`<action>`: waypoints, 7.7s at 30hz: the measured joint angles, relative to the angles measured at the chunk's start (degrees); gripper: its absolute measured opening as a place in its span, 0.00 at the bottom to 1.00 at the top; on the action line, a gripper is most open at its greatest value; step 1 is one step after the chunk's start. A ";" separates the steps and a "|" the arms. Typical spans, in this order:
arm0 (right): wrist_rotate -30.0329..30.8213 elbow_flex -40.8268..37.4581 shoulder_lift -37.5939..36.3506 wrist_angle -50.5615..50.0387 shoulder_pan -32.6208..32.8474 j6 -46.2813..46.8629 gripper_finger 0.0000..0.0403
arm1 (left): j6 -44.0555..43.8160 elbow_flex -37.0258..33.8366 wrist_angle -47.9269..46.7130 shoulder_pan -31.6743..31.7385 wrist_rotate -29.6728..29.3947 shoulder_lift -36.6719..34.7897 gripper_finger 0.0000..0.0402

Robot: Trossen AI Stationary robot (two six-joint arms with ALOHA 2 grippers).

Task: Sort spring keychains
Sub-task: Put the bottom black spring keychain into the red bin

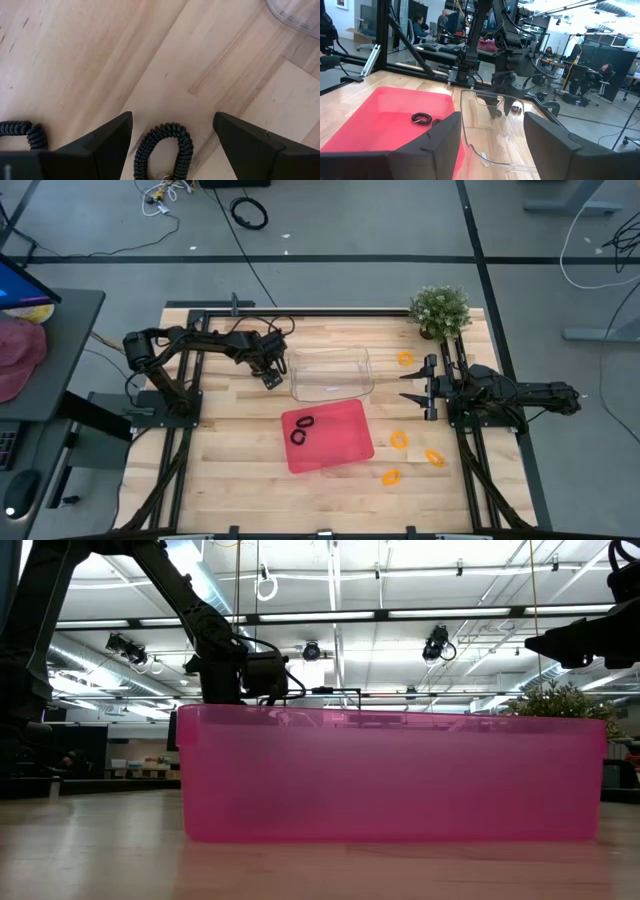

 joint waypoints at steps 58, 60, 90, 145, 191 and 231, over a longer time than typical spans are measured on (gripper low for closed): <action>0.00 -0.01 -0.01 0.00 -0.01 0.00 0.55 | -4.47 0.47 -8.65 -0.01 4.77 0.04 0.73; 0.00 0.00 -0.01 0.00 0.01 0.00 0.55 | -4.49 0.48 -8.88 -0.02 4.84 0.03 0.73; 0.00 0.00 0.01 0.01 0.01 0.00 0.55 | -5.41 0.61 -12.72 -0.95 4.86 -0.07 0.73; 0.00 0.00 -0.02 0.00 0.00 0.00 0.55 | -2.08 0.66 -17.17 -1.08 3.92 -0.17 0.02; 0.00 -0.01 0.01 0.01 0.00 0.00 0.55 | -1.02 1.38 -21.38 -3.22 -7.25 -5.35 0.02; 0.00 0.00 -0.02 0.02 0.01 0.00 0.55 | -2.76 1.55 -15.05 -15.02 -1.55 -26.62 0.02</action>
